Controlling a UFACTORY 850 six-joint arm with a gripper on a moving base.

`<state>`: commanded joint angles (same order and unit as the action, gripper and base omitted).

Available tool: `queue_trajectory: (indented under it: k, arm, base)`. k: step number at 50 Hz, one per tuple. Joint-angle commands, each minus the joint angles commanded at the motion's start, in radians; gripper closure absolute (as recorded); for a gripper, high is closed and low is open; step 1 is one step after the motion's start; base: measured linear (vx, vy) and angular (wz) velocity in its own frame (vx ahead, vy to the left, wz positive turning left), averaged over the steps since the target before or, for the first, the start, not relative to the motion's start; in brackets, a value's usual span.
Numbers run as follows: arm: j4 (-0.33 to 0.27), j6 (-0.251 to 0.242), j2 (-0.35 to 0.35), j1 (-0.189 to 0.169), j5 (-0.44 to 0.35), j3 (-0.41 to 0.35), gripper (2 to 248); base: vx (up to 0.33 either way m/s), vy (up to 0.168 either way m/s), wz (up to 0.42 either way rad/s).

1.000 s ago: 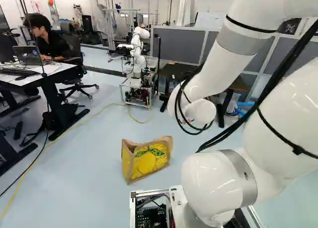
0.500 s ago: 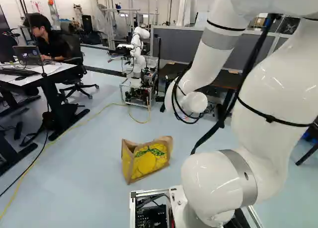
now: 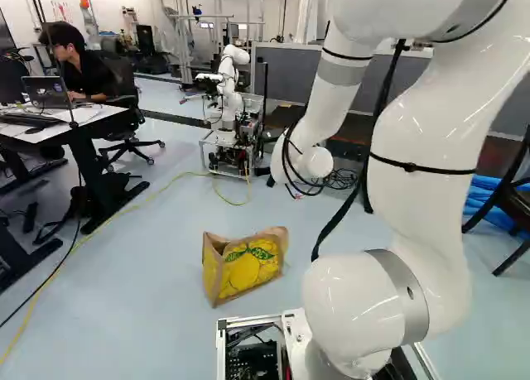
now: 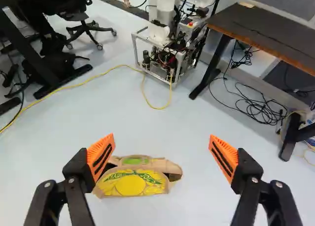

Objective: Pick up the bag on the ground and place it on the table

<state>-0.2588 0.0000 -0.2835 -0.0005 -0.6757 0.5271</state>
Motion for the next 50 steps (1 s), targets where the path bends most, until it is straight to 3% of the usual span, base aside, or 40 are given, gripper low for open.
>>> queue_trajectory:
  k: [23, 50]
  arm:
    - [-0.081, 0.000, -0.160, 0.000, 0.091, 0.134, 3]
    - [-0.174, 0.000, -0.274, 0.000, 0.217, 0.201, 3]
  base:
    - [0.000, 0.000, 0.000]
    - [0.000, 0.000, 0.000]
